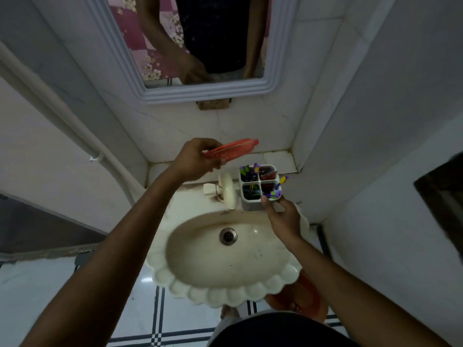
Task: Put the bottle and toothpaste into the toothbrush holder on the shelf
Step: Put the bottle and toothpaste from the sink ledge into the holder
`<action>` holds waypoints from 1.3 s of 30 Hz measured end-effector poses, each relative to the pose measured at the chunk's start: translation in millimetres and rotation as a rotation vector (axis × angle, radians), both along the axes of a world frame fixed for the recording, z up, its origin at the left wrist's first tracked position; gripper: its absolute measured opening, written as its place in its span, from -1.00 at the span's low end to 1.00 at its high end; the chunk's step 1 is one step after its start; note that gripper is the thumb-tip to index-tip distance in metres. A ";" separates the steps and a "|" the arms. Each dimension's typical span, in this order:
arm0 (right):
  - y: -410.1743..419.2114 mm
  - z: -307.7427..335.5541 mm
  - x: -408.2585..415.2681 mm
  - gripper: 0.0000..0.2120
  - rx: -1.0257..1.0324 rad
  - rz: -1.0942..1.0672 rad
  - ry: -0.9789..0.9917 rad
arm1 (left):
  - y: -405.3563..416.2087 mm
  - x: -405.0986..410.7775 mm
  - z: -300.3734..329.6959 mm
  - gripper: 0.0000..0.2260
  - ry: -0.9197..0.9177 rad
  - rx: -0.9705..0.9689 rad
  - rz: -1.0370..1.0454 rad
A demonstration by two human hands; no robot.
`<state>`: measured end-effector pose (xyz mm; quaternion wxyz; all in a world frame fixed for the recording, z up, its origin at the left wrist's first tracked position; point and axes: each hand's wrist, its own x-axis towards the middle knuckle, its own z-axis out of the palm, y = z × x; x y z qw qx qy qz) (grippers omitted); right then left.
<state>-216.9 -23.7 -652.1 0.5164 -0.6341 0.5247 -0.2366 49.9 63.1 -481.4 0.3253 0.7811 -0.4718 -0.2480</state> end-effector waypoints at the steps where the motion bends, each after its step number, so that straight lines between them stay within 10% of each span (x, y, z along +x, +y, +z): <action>1: -1.5 1.3 -1.5 -0.46 -0.003 0.011 0.003 | -3.0 -6.9 10.1 -0.78 -0.128 0.009 -0.019; 9: -11.8 14.4 -24.5 -0.48 -0.010 0.070 -0.010 | -32.9 -85.3 27.5 -0.87 -0.595 0.181 -0.189; 22: -1.8 22.0 -11.5 -0.43 -0.018 0.139 0.070 | -29.0 -90.9 3.1 -0.82 -0.640 0.243 -0.215; 26: 3.9 17.7 -10.1 -0.35 -0.134 0.184 0.091 | -23.3 -87.6 -8.7 -0.84 -0.470 0.153 -0.130; 32: 9.7 19.7 5.2 0.35 -0.166 0.167 0.106 | -7.4 -80.4 -22.6 -0.77 -0.162 -0.084 0.137; 39: 6.3 29.8 35.3 0.24 -0.150 0.007 -0.024 | 16.4 -74.4 -23.1 -0.73 -0.115 -0.127 0.152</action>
